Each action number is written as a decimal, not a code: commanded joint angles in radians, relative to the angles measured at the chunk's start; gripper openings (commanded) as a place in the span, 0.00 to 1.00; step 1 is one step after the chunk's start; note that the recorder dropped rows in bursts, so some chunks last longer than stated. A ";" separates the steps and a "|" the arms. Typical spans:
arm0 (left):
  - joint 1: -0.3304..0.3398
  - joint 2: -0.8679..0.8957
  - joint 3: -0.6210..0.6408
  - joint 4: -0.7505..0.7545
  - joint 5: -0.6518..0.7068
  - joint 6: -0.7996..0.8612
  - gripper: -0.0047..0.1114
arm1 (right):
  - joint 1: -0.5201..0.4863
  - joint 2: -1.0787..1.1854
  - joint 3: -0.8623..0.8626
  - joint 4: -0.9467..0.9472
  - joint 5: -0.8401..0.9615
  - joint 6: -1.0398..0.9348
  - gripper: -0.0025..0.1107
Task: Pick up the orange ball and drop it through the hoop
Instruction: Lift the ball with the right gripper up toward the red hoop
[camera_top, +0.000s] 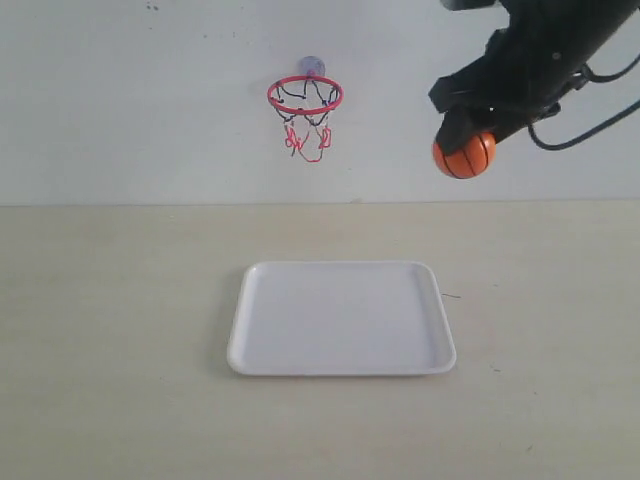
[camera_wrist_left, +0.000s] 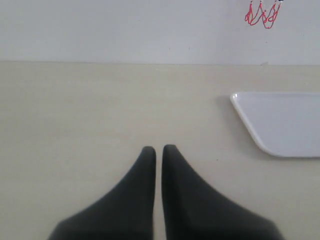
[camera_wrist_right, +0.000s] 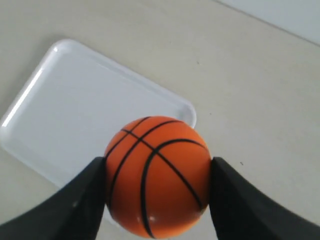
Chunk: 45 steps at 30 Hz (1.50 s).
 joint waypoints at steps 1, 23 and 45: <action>0.002 -0.003 0.004 -0.011 -0.002 0.003 0.08 | -0.068 -0.005 0.119 0.315 -0.256 -0.302 0.02; 0.002 -0.003 0.004 -0.011 -0.002 0.003 0.08 | -0.016 0.387 -0.197 1.425 -0.402 -1.146 0.02; 0.002 -0.003 0.004 -0.011 -0.002 0.003 0.08 | -0.012 0.488 -0.320 1.451 -0.324 -1.289 0.02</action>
